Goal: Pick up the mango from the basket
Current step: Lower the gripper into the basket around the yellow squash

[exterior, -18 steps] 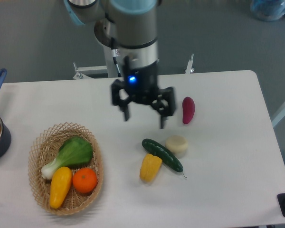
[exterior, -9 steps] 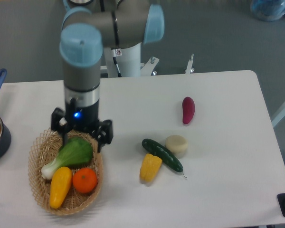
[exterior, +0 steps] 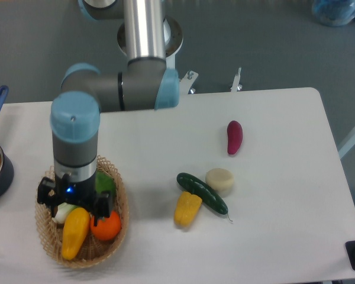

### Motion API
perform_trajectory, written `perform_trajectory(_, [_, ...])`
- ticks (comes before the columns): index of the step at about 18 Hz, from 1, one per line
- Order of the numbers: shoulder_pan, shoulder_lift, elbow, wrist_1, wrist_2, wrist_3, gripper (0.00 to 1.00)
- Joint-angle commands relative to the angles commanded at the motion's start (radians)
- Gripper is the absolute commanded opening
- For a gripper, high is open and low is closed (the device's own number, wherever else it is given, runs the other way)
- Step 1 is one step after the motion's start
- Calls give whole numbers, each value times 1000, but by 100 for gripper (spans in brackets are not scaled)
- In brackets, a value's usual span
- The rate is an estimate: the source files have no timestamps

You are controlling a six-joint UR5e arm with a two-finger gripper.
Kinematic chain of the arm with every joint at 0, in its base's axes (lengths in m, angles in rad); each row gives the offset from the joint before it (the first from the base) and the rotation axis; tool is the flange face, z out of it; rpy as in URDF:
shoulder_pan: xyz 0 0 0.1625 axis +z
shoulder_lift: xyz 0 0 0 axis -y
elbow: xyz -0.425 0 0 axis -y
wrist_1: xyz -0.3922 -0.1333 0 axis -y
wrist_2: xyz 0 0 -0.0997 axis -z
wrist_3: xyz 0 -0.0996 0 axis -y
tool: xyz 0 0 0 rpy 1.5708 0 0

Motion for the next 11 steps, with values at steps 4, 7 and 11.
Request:
perform_trajectory(4, [-11,-17,-11,-3,5,37,100])
perform_trajectory(7, [-14,-37,-14,-2,11,34,100])
perform_trajectory(11, [-31,-58,-11,8,44,37,100])
